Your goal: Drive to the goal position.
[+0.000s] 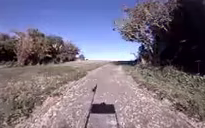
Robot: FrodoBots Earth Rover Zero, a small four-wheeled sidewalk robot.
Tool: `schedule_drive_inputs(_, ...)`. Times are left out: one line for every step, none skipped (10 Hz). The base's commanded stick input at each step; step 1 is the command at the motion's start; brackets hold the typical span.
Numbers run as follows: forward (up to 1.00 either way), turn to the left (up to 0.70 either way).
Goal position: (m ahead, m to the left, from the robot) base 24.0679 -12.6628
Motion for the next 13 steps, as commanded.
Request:
schedule_drive_inputs(1.00, 0.01)
schedule_drive_inputs(1.00, 0.01)
schedule_drive_inputs(1.00, 0.01)
schedule_drive_inputs(1.00, 0.01)
schedule_drive_inputs(1.00, 0.01)
schedule_drive_inputs(1.00, 0.01)
schedule_drive_inputs(1.00, 0.01)
schedule_drive_inputs(1.00, 0.01)
schedule_drive_inputs(1.00, 0.01)
schedule_drive_inputs(1.00, 0.01)
schedule_drive_inputs(1.00, 0.01)
schedule_drive_inputs(1.00, 0.01)
schedule_drive_inputs(1.00, 0.01)
